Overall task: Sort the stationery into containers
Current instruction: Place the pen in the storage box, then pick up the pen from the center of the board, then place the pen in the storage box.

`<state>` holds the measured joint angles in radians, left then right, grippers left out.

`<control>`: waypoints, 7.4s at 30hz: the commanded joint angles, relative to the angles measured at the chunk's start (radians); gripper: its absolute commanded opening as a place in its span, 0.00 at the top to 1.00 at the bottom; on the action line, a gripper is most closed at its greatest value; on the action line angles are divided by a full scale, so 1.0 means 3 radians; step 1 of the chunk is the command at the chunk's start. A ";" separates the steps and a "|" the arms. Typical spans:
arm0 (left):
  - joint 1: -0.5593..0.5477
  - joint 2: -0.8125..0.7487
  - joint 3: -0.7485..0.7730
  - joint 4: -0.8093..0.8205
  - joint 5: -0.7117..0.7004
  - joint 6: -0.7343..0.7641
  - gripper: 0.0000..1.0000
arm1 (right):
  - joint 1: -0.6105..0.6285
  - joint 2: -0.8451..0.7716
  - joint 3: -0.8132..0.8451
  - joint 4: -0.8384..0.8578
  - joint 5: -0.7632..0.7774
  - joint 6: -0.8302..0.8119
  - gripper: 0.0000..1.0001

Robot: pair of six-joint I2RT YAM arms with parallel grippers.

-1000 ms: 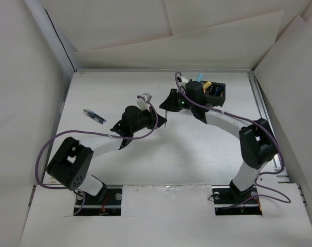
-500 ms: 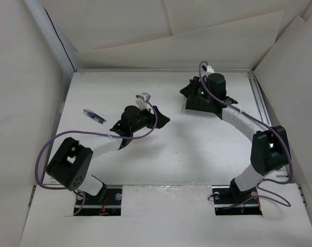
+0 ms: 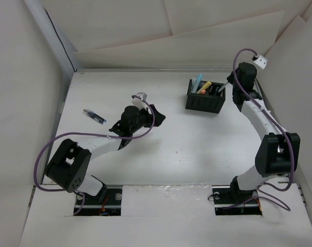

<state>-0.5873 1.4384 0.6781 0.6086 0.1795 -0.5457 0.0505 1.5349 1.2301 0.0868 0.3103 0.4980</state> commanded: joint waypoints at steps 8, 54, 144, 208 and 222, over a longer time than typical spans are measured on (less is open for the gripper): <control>0.0004 -0.0075 0.0061 -0.0305 -0.0873 -0.0063 0.45 | 0.0225 0.0738 0.0670 0.0094 0.1215 -0.0325 1.00; 0.1850 0.0559 0.1181 -0.2443 -0.1861 -0.1571 0.68 | 0.0062 -0.0468 -0.0030 -0.0392 -0.0988 -0.0453 0.96; 0.2111 0.1249 0.1636 -0.2919 -0.1795 -0.1500 0.81 | 0.0154 -0.0463 -0.0061 -0.0356 -0.1157 -0.0423 0.95; -0.0400 0.0375 0.0573 -0.0214 -0.0516 -0.0032 1.00 | 0.1074 0.0667 0.0246 -0.0202 -0.2533 -0.0361 0.14; -0.0400 0.0268 0.0573 -0.0183 -0.0516 -0.0001 1.00 | 0.1135 0.0790 0.0215 -0.0070 -0.2900 -0.0300 0.40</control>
<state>-0.7097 1.5715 0.8444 0.4950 0.0132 -0.5636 0.3779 1.7676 1.2930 -0.0059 -0.5137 0.4000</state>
